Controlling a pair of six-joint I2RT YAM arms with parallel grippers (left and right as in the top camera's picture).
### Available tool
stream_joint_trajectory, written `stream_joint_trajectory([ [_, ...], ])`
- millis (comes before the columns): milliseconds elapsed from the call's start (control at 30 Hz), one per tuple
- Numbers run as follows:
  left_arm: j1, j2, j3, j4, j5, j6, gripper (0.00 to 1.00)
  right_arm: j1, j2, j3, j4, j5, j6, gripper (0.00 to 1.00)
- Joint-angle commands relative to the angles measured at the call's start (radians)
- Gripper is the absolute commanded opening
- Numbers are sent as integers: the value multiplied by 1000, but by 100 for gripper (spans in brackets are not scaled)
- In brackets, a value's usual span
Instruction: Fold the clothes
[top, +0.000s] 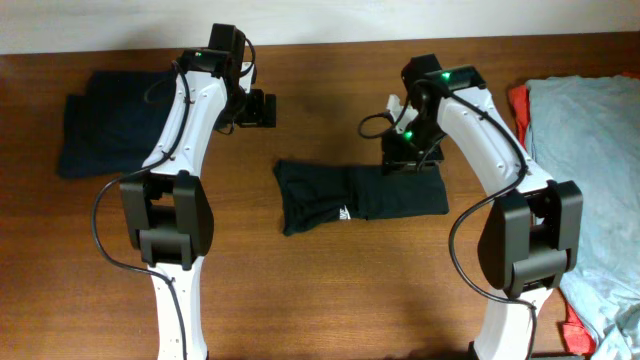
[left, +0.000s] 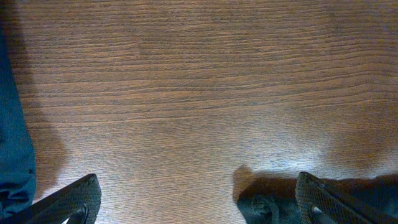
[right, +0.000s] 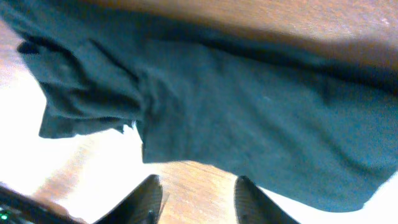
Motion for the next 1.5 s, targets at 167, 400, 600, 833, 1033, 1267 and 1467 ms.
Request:
stream_joint_trajectory([
  [167, -2, 8, 9, 2, 11, 3, 99, -24, 10, -5, 9, 203, -6, 36],
  [400, -2, 8, 9, 2, 11, 2, 99, -138, 11, -6, 31, 133, -26, 36],
  [600, -2, 8, 9, 2, 11, 3, 99, -174, 16, -32, 60, 79, -63, 35],
  [833, -2, 8, 9, 2, 11, 3, 99, -174, 16, -195, 244, 83, -63, 34],
  [1033, -2, 8, 9, 2, 11, 2, 99, -174, 16, -387, 568, 124, -63, 35],
  [1267, -2, 8, 9, 2, 11, 3, 99, -174, 5, -378, 602, 78, -78, 39],
  [1467, -2, 8, 9, 2, 11, 3, 99, -174, -48, -197, 404, 38, -114, 48],
])
